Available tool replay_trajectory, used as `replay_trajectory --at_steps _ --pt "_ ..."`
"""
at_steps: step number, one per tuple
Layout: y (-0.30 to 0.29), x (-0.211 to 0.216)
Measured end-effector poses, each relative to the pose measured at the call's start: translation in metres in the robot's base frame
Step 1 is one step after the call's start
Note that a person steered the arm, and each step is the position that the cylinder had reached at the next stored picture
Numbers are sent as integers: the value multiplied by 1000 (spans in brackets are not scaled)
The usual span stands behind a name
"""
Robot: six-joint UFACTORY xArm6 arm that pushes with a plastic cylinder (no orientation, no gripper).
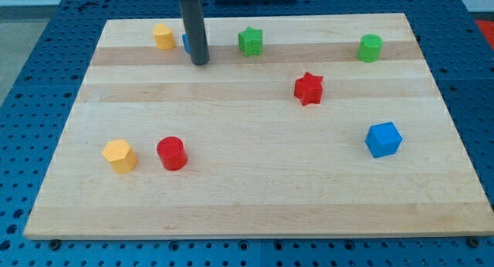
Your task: Move the blue triangle to the right side of yellow heart
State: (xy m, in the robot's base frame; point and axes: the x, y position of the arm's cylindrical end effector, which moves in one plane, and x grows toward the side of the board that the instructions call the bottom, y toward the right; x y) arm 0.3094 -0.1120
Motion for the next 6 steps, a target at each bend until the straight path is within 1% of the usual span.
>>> replay_trajectory --at_steps 1,2,3,4,6 --pt "-8 2" --pt "9 9" --pt "10 5" --pt "-5 3" --pt "-4 -10"
